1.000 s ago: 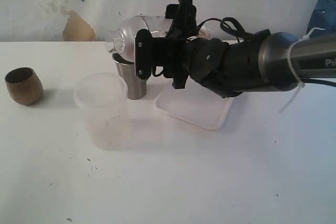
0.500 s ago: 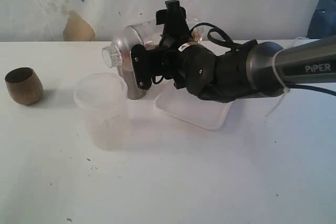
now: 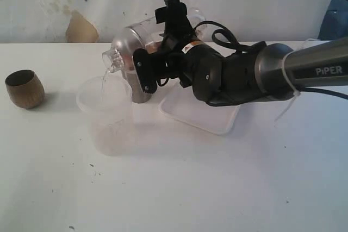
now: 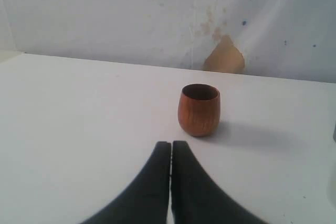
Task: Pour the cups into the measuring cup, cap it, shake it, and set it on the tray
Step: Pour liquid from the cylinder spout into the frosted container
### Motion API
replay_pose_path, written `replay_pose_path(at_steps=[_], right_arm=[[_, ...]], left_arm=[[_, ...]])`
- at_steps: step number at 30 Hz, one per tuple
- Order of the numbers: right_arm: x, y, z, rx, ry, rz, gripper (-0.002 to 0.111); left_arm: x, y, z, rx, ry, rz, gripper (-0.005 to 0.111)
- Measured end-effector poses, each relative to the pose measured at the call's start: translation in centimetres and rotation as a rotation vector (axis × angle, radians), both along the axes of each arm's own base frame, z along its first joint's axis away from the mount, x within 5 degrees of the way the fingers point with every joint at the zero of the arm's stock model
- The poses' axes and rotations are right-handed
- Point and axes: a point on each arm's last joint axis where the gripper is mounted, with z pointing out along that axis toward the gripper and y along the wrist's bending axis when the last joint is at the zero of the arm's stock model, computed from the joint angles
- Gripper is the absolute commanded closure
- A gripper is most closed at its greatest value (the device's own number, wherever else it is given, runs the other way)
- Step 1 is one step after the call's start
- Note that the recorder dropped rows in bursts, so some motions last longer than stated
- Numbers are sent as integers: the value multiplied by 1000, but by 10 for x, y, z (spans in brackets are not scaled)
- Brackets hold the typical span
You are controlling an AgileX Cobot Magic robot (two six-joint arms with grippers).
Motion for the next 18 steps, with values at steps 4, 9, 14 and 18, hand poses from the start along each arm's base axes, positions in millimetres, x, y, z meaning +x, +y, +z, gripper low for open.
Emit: replay_pose_path(at_steps=[4,9,14,18], right_arm=[[0,1,1,-19,-12,17,108],[0,1,2,-25,-31,18,108],[0,2,3,-31,-40,23,108],[0,1,5,-28,-66,14,108]], left_arm=[[0,0,0,0,0,0,106],[0,0,0,0,0,0,106],[0,0,0,0,0,0,106],[0,0,0,0,0,0,106]])
